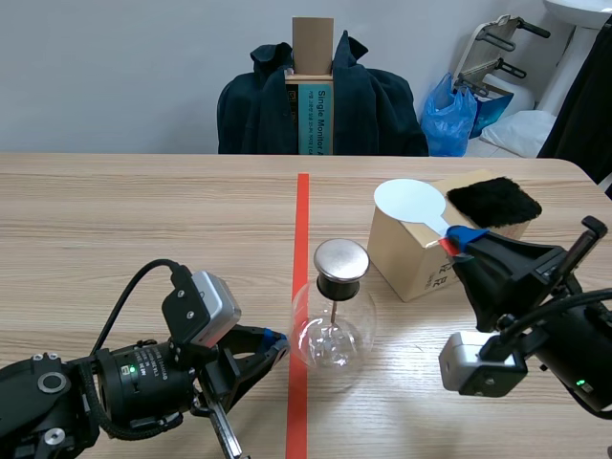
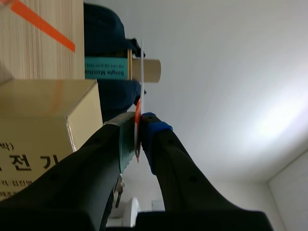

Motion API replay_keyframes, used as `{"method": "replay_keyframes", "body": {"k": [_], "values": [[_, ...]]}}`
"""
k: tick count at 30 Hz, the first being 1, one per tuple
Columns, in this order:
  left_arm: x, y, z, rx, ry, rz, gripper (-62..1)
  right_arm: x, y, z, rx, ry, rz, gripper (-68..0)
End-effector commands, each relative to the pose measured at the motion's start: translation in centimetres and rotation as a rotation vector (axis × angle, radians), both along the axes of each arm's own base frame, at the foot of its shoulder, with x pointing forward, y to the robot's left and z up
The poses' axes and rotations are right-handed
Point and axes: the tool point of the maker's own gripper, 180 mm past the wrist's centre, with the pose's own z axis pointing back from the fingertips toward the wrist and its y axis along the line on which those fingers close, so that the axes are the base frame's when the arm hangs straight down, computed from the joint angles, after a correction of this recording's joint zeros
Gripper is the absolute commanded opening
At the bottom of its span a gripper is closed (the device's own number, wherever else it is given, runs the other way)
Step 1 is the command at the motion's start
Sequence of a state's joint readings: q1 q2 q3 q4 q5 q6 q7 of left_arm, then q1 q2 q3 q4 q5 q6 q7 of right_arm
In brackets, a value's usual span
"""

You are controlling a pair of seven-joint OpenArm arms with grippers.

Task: Do the electroscope experiment.
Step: 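Move the plate toward and away from the electroscope, then hold the plate still at the electroscope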

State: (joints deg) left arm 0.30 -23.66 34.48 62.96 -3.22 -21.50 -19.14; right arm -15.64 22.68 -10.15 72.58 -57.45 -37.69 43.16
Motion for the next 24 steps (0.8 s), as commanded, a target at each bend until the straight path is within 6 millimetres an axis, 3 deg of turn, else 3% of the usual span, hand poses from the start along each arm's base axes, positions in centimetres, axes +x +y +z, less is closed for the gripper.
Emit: {"method": "replay_keyframes", "body": {"k": [1, 13, 24], "values": [[0.5, -0.3, 1.0, -0.029, -0.022, 0.005, -58.2, -0.1, -0.2, 0.5, -0.001, -0.016, 0.022, -66.7], [0.5, -0.3, 1.0, -0.029, -0.022, 0.005, -58.2, -2.7, 2.3, 0.3, -0.013, -0.018, 0.221, -66.7], [0.5, -0.3, 1.0, -0.029, -0.022, 0.005, -58.2, -3.5, 3.0, 0.3, -0.014, -0.019, 0.278, -66.7]]}}
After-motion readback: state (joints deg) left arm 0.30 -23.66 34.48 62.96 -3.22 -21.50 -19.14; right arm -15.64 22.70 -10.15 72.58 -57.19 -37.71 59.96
